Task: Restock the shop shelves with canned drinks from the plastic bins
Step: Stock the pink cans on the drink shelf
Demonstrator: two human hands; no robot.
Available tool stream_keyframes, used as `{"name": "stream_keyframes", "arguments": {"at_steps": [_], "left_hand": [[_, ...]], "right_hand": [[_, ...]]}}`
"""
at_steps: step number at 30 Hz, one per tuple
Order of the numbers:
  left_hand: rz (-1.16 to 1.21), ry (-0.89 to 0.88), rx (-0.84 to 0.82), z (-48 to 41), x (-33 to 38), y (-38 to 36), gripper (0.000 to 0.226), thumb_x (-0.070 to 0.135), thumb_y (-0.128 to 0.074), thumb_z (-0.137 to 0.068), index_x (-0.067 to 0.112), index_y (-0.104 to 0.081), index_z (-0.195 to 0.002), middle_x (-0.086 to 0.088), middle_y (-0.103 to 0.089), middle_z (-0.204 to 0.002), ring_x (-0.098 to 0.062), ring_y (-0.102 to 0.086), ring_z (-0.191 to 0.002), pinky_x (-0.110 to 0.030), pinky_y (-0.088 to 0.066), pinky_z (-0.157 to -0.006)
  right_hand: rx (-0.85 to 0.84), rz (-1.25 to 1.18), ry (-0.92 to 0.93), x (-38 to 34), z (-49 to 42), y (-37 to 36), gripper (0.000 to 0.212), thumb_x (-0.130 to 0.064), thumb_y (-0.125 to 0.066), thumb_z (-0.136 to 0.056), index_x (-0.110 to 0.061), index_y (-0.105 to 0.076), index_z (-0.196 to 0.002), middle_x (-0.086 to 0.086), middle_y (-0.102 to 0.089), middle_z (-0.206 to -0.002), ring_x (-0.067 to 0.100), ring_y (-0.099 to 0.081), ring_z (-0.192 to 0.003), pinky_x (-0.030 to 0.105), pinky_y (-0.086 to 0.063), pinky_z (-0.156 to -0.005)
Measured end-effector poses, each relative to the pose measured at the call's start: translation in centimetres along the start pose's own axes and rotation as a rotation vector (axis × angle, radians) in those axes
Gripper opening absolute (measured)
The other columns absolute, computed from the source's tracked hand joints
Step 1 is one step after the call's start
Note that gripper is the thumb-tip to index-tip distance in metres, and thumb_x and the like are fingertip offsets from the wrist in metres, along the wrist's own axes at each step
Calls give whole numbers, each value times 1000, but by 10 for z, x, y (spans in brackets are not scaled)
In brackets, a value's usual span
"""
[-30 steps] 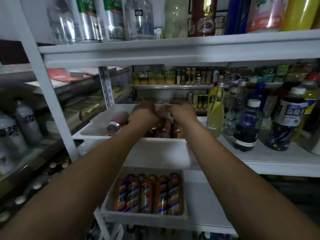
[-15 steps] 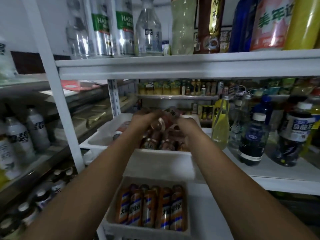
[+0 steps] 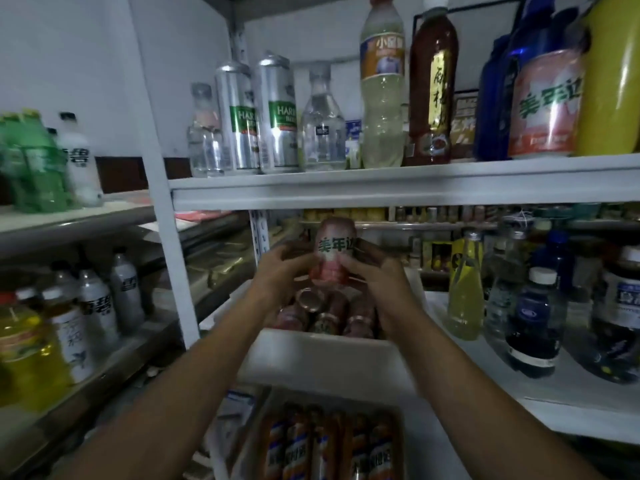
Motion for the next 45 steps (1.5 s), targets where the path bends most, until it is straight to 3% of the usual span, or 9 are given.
{"name": "stream_keyframes", "arguments": {"at_steps": [4,8,12,17,25,28,35,41,45], "left_hand": [[-62,-70,73,21,25,57,24,3,-76,-84,8,-70,-107,-3,-78,-85,-16,-74,-75,-24,-59,-66],[-67,-67,170,61,38,127,35,1,-75,-83,4,-70,-117,-14,-77,-101,-23,-73,-83,-28,-61,-74],[-182,-82,310,116,55,208,31,-4,-72,-83,8,-72,-112,1,-78,-87,-9,-72,-74,-19,-56,-65],[-305,-21,483,212,73,320,32,-1,-73,-85,11,-73,-115,-1,-74,-91,-9,-71,-72,-21,-55,-61],[-395,75,855,413,92,461,41,-2,-77,-82,0,-67,-122,-18,-74,-113,-25,-75,-95,-31,-61,-81],[-429,131,965,494,97,493,36,3,-78,-82,4,-70,-118,-12,-76,-109,-24,-75,-99,-36,-60,-88],[-433,169,1249,655,111,532,38,0,-81,-69,-9,-70,-104,-17,-71,-86,-22,-69,-74,-28,-57,-65],[-454,187,1340,746,115,549,31,0,-80,-74,2,-74,-104,-12,-72,-91,-23,-70,-83,-36,-61,-83],[-430,207,1413,800,104,562,29,-5,-76,-81,6,-74,-107,-13,-74,-93,-23,-70,-83,-33,-61,-79]], "right_hand": [[-118,49,6,-5,2,-55,42,-3,-77,-83,-9,-66,-124,10,-74,-116,29,-69,-110,46,-57,-95],[-241,-57,-77,3,19,-123,37,-3,-72,-87,-15,-65,-122,7,-73,-110,26,-72,-93,35,-61,-70],[-402,-92,-144,17,50,-208,34,0,-69,-90,-7,-63,-123,6,-73,-109,20,-72,-95,26,-61,-76],[-617,-84,-214,49,111,-335,29,-12,-75,-87,-15,-71,-115,1,-76,-111,18,-71,-104,42,-55,-98],[-879,-172,-354,83,259,-513,45,-3,-76,-85,-6,-62,-128,6,-68,-119,22,-67,-108,21,-58,-75],[-991,-201,-428,91,328,-566,47,1,-75,-84,-6,-58,-128,8,-67,-118,20,-67,-102,31,-56,-87],[-1222,-236,-512,88,468,-652,30,3,-71,-86,-11,-62,-111,-4,-68,-97,6,-65,-84,13,-55,-61],[-1318,-213,-556,91,555,-696,40,7,-70,-86,-10,-55,-120,-1,-66,-97,4,-62,-81,11,-54,-61],[-1349,-193,-545,106,610,-721,50,4,-75,-83,-18,-56,-123,-4,-66,-100,10,-67,-91,25,-58,-84]]}}
Point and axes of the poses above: each hand's wrist, its own z-axis away from the middle knuckle, its own y-axis out of the back of the hand, x = y × z, the point moved 6 cm from there along -z, towards the middle knuckle
